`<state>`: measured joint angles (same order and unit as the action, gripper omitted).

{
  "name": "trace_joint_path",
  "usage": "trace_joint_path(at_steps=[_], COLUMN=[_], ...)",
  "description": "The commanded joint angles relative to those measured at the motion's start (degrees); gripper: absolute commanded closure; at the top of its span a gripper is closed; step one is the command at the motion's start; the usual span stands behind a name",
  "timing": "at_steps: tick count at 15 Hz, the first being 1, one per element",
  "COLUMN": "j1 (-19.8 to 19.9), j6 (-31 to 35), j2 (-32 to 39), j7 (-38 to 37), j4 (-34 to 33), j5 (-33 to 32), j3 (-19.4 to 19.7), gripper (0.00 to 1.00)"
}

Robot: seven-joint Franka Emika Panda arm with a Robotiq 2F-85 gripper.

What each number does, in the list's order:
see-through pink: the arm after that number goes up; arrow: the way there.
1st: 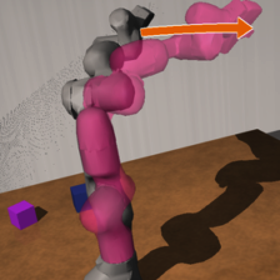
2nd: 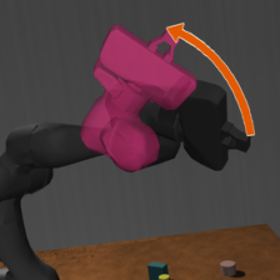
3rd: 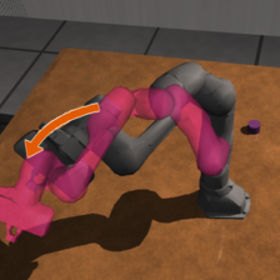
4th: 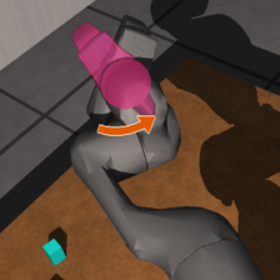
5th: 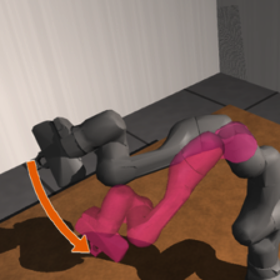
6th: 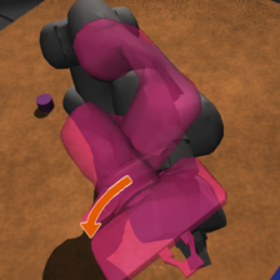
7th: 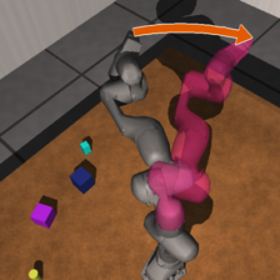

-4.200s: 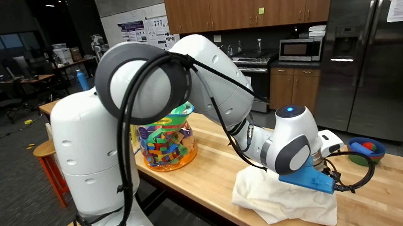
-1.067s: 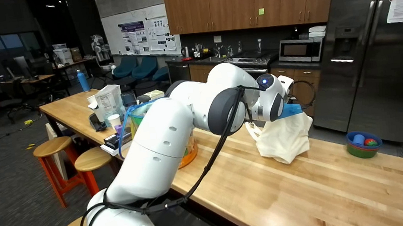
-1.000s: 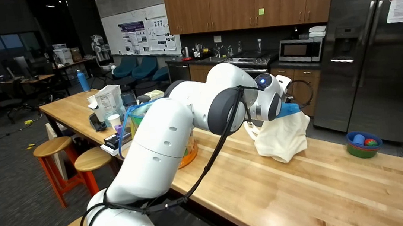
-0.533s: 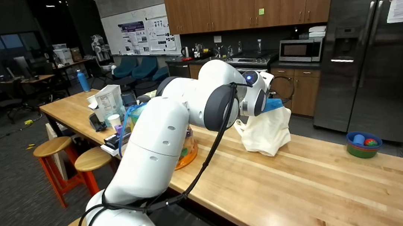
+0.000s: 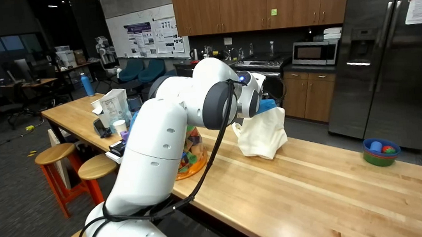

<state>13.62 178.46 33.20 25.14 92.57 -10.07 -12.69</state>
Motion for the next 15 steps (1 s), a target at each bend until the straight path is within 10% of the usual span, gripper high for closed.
trace_joint_path(at_steps=[1, 15], j1=[-1.6, 8.8], j6=[-0.1, -13.6], j2=[-4.1, -17.2], j7=[-0.5, 1.2], j4=[4.5, 21.5], j5=[-0.2, 7.0], j3=[-0.3, -13.9], gripper=[0.99, 0.99])
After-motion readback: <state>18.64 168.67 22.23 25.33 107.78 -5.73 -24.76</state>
